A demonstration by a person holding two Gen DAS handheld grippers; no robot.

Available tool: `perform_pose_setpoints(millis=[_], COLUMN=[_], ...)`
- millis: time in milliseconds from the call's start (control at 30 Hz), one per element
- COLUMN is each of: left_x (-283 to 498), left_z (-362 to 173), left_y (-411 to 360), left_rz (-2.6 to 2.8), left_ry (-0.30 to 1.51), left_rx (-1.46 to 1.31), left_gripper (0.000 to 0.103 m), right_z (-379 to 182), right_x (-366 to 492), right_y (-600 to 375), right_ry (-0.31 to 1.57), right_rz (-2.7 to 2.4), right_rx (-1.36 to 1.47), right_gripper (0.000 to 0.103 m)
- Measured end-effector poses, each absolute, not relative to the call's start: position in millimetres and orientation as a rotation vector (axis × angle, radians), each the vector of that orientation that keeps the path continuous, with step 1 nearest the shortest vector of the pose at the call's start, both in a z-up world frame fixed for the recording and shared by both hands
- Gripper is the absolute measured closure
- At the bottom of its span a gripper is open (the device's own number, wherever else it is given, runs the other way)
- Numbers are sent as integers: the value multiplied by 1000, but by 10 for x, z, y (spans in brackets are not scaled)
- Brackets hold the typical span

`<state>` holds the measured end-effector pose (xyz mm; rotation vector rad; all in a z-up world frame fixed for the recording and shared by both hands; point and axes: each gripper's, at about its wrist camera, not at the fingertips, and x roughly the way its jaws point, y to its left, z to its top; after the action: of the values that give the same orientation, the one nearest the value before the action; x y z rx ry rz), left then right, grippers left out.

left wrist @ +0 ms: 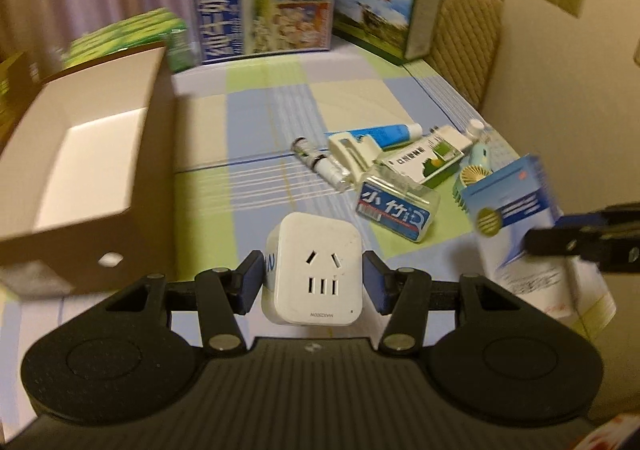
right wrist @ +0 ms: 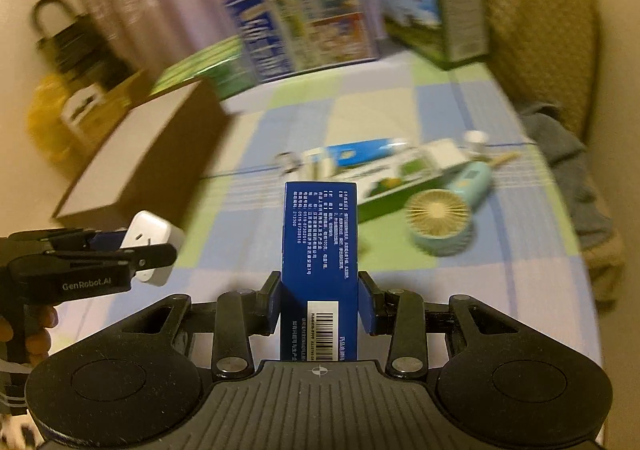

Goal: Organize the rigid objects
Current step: 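Carry the blue box and white plug with both tools over the brown box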

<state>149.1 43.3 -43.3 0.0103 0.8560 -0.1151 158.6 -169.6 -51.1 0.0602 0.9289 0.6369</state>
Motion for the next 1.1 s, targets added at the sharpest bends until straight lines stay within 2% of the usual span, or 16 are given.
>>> perform_pose_setpoints(millis=[300, 667, 867, 1100], left_x=[1147, 1610, 1969, 2324], left_z=[-67, 267, 201, -137], left_y=[992, 2111, 2678, 3135], left_rz=[1, 77, 96, 111], left_ry=[791, 728, 749, 848], left_rx=[-62, -61, -62, -84], left_gripper=[53, 54, 54, 54], right_z=[-309, 3, -44, -422], right_x=[1480, 1798, 1991, 2147], right_y=[-979, 499, 1248, 1835], right_ry=[894, 807, 807, 883], right_rz=[824, 937, 921, 831], right_rx=[55, 90, 43, -85], right_gripper=[68, 68, 68, 68])
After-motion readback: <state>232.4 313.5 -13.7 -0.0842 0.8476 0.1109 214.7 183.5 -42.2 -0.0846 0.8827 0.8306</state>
